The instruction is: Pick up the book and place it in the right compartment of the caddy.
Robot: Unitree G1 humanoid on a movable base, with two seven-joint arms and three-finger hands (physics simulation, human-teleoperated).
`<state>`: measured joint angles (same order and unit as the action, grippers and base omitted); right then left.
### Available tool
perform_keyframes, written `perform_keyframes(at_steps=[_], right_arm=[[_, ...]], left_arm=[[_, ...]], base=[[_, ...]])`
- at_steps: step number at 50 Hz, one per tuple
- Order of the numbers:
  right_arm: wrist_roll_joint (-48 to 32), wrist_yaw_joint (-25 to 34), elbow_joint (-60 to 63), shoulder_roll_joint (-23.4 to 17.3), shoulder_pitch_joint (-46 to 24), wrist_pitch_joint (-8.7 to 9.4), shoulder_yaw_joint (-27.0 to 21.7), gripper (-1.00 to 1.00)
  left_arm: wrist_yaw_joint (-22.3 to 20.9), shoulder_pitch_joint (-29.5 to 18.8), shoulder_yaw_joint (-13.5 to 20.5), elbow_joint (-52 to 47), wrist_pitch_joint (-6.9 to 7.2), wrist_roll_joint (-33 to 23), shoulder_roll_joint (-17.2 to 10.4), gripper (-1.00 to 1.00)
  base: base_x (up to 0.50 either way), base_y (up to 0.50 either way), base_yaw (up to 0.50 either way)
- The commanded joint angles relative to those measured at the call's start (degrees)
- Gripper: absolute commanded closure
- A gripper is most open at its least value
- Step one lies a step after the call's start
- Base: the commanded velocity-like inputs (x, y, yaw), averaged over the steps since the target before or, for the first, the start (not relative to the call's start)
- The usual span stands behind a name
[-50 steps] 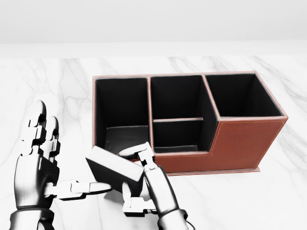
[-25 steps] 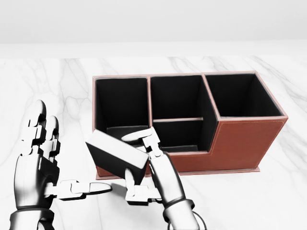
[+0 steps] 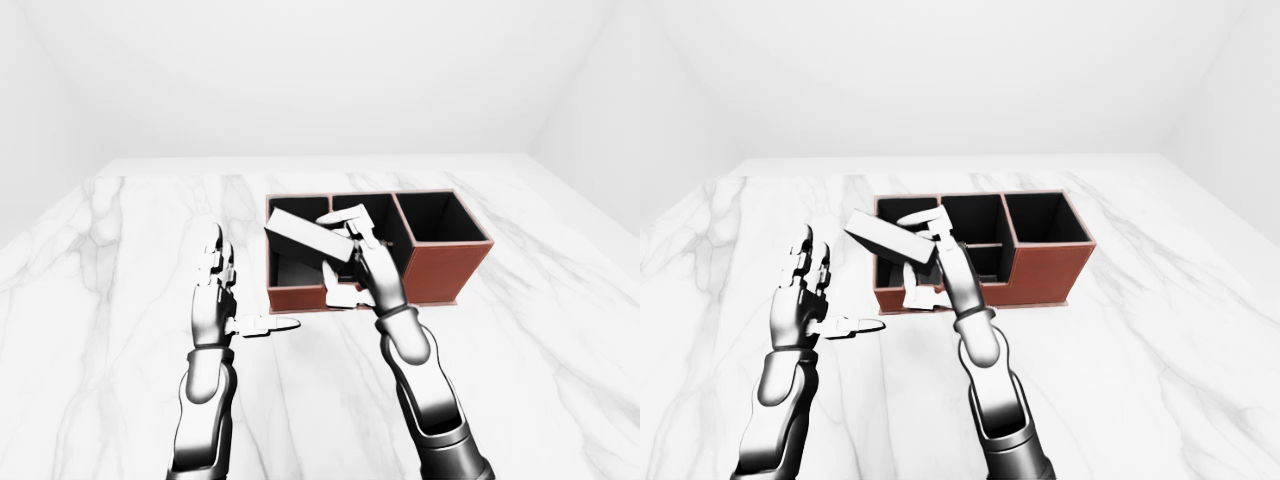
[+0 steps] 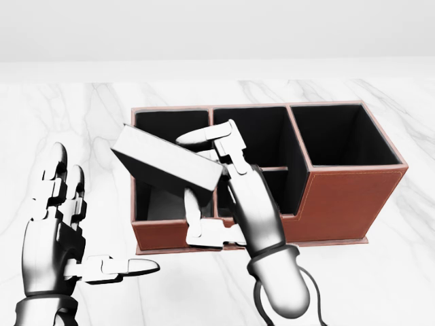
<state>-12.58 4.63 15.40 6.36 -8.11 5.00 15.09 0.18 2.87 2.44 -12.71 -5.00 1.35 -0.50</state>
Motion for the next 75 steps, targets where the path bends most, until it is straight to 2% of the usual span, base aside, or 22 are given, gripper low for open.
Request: perform_keyframes(at_steps=[1,31,54,75], right_arm=[[3.3,0.7,8.2,-0.5,-5.7,0.00,-3.6,1.00],[5.4,4.1,11.0,-5.5,-12.3,0.00,-11.6,1.00],[12.1,4.3,0.9,-16.0,-16.6,0.00,-23.0,1.00],[15.1,4.9,-7.1,-24.0,-18.6,0.00,-29.2,1.00]], left_arm=[[-0.8,0.3,-0.1,0.3,0.00,1.0,0.1,-1.00],[-0.7,0.3,-0.2,0.2,0.00,0.9,0.1,-1.00],[-0.6,0.3,-0.5,0.0,0.00,0.5,0.2,-1.00],[-0.5,0.2,-0.5,0.6,0.00,0.3,0.2,-1.00]], base=[[0.00,0.00,0.00],[0.00,0.00,0.00],[0.00,0.00,0.00],[0.00,0.00,0.00]])
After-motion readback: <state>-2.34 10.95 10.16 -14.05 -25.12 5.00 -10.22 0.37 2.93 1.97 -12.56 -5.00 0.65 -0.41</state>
